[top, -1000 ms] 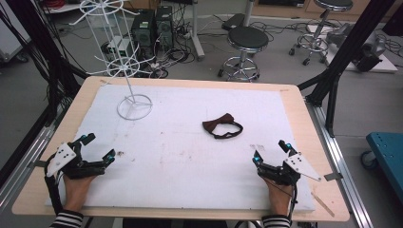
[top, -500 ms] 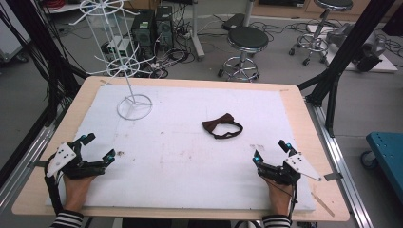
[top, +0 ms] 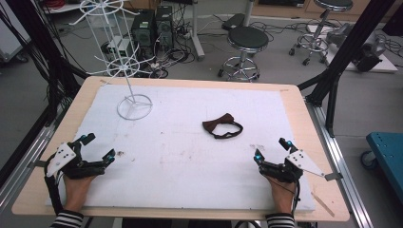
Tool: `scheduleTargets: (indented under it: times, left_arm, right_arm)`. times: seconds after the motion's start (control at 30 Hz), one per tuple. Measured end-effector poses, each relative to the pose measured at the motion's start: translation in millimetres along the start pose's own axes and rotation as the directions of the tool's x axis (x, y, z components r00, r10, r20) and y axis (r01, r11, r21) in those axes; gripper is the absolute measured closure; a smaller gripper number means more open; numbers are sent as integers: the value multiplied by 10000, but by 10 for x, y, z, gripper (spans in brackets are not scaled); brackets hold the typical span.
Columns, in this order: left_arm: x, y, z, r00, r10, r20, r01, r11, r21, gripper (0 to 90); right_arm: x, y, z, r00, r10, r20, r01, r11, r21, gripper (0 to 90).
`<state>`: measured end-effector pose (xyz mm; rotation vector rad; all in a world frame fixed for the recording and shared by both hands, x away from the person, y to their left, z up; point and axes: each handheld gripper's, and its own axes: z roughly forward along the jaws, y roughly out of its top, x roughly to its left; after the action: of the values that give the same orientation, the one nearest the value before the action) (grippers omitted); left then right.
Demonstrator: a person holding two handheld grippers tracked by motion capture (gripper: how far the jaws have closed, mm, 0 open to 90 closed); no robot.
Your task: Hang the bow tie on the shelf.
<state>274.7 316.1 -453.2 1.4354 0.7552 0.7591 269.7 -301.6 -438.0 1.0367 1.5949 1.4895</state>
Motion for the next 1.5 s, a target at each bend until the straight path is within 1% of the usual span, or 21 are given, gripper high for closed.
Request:
scheduleTargets:
  times: [0.07,0.23,0.33,0.4,0.5,0.53,0.67,0.77,0.83,0.87,0.9,0.97,1.0,1.07,1.1,1.13,1.2,1.23,1.27,1.43,1.5]
  left_arm:
    - [1,0,0,10000,-10,12,10,10000,-1,17]
    - [2,-1,0,10000,-29,10,29,10000,-13,17]
    - [2,-1,0,10000,-24,6,24,10000,-15,17]
    - [2,-1,0,10000,-25,8,25,10000,-19,17]
    - [2,0,-1,10000,-21,12,21,10000,-5,17]
    - [1,0,-1,10000,-23,9,23,10000,-6,17]
    - [2,-1,0,10000,-31,3,31,10000,-19,17]
    - [2,-1,0,10000,-45,4,45,10000,-21,17]
    - [2,-1,0,10000,-24,13,24,10000,-18,17]
    - [2,-1,0,10000,-24,13,24,10000,-18,17]
    - [2,0,0,10000,-14,24,14,10000,-14,17]
    - [2,-1,0,10000,-31,15,31,10000,-19,17]
    - [2,-1,0,10000,-31,15,31,10000,-19,17]
    - [2,-1,0,10000,-32,13,32,10000,-20,17]
    - [2,-1,1,10000,-34,14,34,10000,-20,17]
    - [4,0,0,10000,-35,11,35,10000,-12,17]
    - [5,0,-1,10000,-26,10,26,10000,-5,17]
    - [2,-1,1,10000,-34,11,34,10000,-23,17]
    - [3,-1,0,10000,-32,18,32,10000,-18,17]
    - [2,-1,0,10000,-31,19,31,10000,-17,17]
    - [2,-1,1,10000,-46,13,46,10000,-21,17]
  right_arm:
    - [-24,65,9,9999,-142,-62,142,9999,-21,7]
    - [-69,225,43,9992,-202,-333,213,9993,312,7]
    - [-110,319,84,9980,-187,-596,212,9989,412,7]
    - [-125,377,118,9972,-281,-687,310,9986,417,7]
    - [-145,461,180,9955,-300,-904,359,9973,642,7]
    - [-148,485,201,9946,-355,-979,419,9971,641,7]
    - [-153,581,299,9908,-604,-1213,719,9931,928,7]
    - [-153,644,386,9858,-883,-1428,1061,9867,1229,7]
    - [-160,689,440,9824,-938,-1615,1163,9838,1361,7]
    - [-165,704,466,9810,-961,-1687,1191,9841,1317,7]
    - [-173,722,491,9804,-931,-1734,1181,9832,1394,7]
    - [-195,758,548,9773,-1012,-1863,1315,9785,1586,7]
    - [-195,758,548,9773,-1012,-1863,1315,9785,1586,7]
    - [-206,812,614,9728,-1082,-2050,1450,9740,1740,7]
    - [-206,812,614,9728,-1082,-2050,1450,9740,1740,7]
    - [-210,848,664,9694,-1126,-2179,1545,9703,1860,7]
    - [-207,888,712,9656,-1166,-2323,1656,9649,2040,8]
    - [-205,901,734,9631,-1266,-2374,1755,9645,1974,7]
    - [-205,916,759,9600,-1258,-2503,1786,9631,2012,7]
    - [-225,956,889,9520,-1156,-2834,1849,9551,2314,7]
    - [-234,970,953,9462,-1214,-3000,1998,9484,2462,8]
